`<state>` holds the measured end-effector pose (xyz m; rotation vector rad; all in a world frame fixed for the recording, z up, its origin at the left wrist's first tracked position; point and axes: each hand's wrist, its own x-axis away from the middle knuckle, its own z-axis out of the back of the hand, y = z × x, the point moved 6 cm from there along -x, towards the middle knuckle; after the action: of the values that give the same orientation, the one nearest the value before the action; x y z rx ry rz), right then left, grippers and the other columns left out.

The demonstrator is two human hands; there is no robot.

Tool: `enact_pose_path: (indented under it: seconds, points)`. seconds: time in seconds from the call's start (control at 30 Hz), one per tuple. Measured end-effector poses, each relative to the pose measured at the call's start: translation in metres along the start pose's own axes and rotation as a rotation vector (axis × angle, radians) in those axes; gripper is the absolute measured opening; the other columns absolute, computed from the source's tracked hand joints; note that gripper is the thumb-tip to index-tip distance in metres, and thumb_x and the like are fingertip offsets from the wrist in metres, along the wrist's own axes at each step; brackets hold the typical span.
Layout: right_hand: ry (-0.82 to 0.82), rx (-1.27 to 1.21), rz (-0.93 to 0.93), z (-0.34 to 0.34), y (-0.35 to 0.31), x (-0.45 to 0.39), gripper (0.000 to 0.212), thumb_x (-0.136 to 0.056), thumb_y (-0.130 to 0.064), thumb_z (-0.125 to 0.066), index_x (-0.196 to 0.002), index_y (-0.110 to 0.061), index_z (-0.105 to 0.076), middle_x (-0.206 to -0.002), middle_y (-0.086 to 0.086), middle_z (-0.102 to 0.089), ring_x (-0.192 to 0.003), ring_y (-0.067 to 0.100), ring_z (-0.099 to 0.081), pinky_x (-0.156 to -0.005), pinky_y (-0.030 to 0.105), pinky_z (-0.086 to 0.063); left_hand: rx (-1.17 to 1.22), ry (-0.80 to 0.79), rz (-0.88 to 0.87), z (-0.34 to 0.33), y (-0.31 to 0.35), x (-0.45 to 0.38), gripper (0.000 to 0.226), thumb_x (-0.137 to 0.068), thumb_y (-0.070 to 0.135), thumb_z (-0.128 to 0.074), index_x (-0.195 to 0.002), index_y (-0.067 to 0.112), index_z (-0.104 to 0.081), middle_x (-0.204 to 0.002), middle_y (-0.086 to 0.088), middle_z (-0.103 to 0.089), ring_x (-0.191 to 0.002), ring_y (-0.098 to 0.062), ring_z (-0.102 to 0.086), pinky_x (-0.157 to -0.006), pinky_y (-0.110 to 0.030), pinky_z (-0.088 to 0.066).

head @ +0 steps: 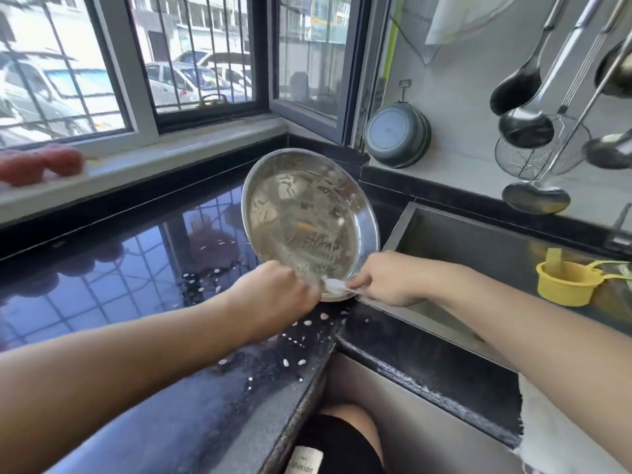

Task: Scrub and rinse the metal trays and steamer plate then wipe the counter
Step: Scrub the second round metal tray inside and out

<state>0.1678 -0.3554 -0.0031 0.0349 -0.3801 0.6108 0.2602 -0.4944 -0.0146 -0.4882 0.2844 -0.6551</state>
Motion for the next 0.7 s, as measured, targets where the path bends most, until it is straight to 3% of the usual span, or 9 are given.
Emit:
enact_pose_path:
  seconds: [0.1,0.2,0.27,0.33,0.4,0.47,0.53,0.63,0.7]
  points:
    - [0.099,0.234,-0.135,0.024,0.018,-0.008,0.053,-0.092,-0.004,-0.044,-0.134,-0.031,-0.064,-0.126,0.01,-0.064,-0.101,0.033,-0.063,-0.078,0.033,-0.049,-0.09,-0.042,-0.045,0.01,-0.009,0.011,0.027,-0.085,0.001,-0.053,-0.106,0.01,-0.067,-0.088,-0.005,-0.072,-0.077,-0.027,-0.071,-0.063,-0.037,-0.058]
    - [0.213,0.397,-0.205,0.037,0.018,-0.01,0.053,-0.091,-0.002,-0.042,-0.135,-0.024,-0.06,-0.116,0.013,-0.06,-0.095,0.035,-0.062,-0.071,0.037,-0.046,-0.144,0.025,-0.068,0.024,-0.015,0.008,0.021,-0.078,0.001,-0.058,-0.094,0.009,-0.07,-0.084,-0.005,-0.07,-0.066,-0.025,-0.066,-0.053,-0.035,-0.054]
    - [0.151,0.398,-0.19,0.029,0.007,-0.01,0.043,-0.092,-0.003,-0.043,-0.13,-0.015,-0.061,-0.105,0.012,-0.058,-0.086,0.033,-0.059,-0.068,0.036,-0.046,-0.072,0.031,-0.053,0.027,-0.021,0.004,0.018,-0.081,-0.002,-0.058,-0.093,0.009,-0.066,-0.079,-0.006,-0.068,-0.067,-0.027,-0.066,-0.054,-0.037,-0.056]
    - [0.025,0.391,-0.131,0.017,-0.01,-0.007,0.031,-0.096,-0.005,-0.045,-0.12,-0.01,-0.063,-0.099,0.011,-0.058,-0.086,0.031,-0.058,-0.067,0.029,-0.047,-0.041,-0.039,-0.038,0.02,-0.023,0.004,0.019,-0.091,0.0,-0.054,-0.1,0.013,-0.065,-0.089,-0.005,-0.07,-0.081,-0.028,-0.069,-0.066,-0.039,-0.059]
    - [-0.106,0.354,-0.074,0.014,-0.019,-0.004,0.031,-0.101,-0.004,-0.041,-0.121,-0.014,-0.064,-0.11,0.011,-0.06,-0.092,0.028,-0.054,-0.062,0.023,-0.042,-0.083,-0.053,-0.079,0.017,-0.017,0.006,0.016,-0.087,0.004,-0.061,-0.093,0.017,-0.069,-0.085,0.0,-0.069,-0.078,-0.023,-0.069,-0.06,-0.032,-0.055]
    - [-0.155,0.327,-0.064,0.026,-0.016,-0.004,0.047,-0.099,0.0,-0.044,-0.139,-0.018,-0.061,-0.132,0.006,-0.063,-0.1,0.024,-0.057,-0.068,0.023,-0.044,-0.136,-0.014,-0.137,0.015,-0.008,0.01,0.014,-0.077,0.008,-0.069,-0.082,0.02,-0.07,-0.075,0.005,-0.066,-0.068,-0.017,-0.064,-0.049,-0.028,-0.041]
    - [-0.075,0.34,-0.152,0.043,0.002,-0.01,0.051,-0.093,-0.002,-0.055,-0.141,-0.018,-0.059,-0.133,0.009,-0.063,-0.102,0.027,-0.062,-0.078,0.027,-0.051,-0.175,-0.019,-0.13,0.014,-0.006,0.011,0.02,-0.081,0.008,-0.057,-0.087,0.021,-0.071,-0.08,0.006,-0.067,-0.071,-0.015,-0.063,-0.05,-0.029,-0.036]
    - [0.09,0.372,-0.25,0.05,0.016,-0.012,0.058,-0.087,0.0,-0.054,-0.139,-0.023,-0.06,-0.132,0.014,-0.06,-0.108,0.033,-0.065,-0.081,0.032,-0.052,-0.119,0.064,-0.081,0.025,-0.014,0.012,0.032,-0.08,0.003,-0.046,-0.098,0.019,-0.068,-0.08,0.003,-0.066,-0.074,-0.02,-0.064,-0.054,-0.032,-0.048]
    - [0.017,0.321,-0.162,0.035,0.007,-0.015,0.051,-0.092,-0.004,-0.049,-0.136,-0.025,-0.063,-0.128,0.011,-0.064,-0.104,0.031,-0.066,-0.085,0.034,-0.056,-0.039,0.107,-0.08,0.022,-0.02,0.015,0.031,-0.077,-0.004,-0.054,-0.101,0.015,-0.06,-0.076,-0.003,-0.064,-0.072,-0.025,-0.063,-0.054,-0.035,-0.052]
